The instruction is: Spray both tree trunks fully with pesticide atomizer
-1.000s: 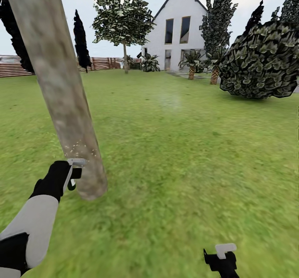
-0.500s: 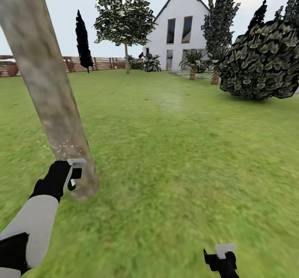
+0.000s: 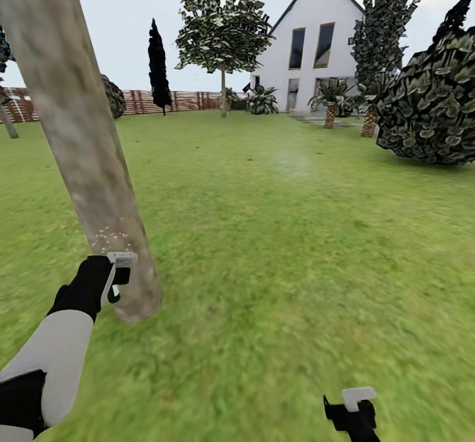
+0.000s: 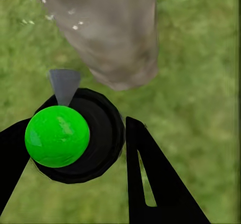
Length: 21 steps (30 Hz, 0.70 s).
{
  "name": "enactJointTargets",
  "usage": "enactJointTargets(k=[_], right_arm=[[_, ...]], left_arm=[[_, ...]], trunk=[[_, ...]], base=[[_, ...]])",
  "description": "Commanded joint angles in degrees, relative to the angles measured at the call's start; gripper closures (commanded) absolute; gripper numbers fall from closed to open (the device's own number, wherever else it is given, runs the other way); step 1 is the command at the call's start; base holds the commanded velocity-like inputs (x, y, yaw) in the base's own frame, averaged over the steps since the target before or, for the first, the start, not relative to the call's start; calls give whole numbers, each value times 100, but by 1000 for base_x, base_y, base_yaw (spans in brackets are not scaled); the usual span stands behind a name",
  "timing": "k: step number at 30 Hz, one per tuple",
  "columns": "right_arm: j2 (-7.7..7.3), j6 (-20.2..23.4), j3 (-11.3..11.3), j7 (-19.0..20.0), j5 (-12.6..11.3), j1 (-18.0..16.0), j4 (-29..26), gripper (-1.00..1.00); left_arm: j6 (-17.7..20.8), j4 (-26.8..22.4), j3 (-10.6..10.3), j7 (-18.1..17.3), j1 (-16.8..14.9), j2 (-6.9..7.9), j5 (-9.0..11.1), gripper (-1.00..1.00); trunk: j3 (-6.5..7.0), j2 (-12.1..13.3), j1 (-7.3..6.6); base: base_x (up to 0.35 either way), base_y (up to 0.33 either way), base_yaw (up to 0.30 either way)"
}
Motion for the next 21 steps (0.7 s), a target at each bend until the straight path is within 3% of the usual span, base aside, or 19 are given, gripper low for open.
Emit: enactJointTargets(k=[1,13,18,21], right_arm=[[-4,-22,-30,-29,60,-6,14,-100],[-2,-22,-30,-37,60,-6,14,-100],[0,-22,-30,-37,60,-6,14,-100],[0,-24,-30,-37,60,-6,14,-100]], left_arm=[[23,-7,11,-25,-1,-3,-35,100],[23,-7,10,-25,-6,2,-35,100],[18,-7,19,-25,2,7,-35,100],[30,-1,53,-33,16,109,-48,100]], trunk=[[-5,-2,1],[-5,-2,1],[-5,-2,1],[-5,-2,1]], base=[[242,-185,2],[197,-209,6],[158,-235,237],[141,-246,276]])
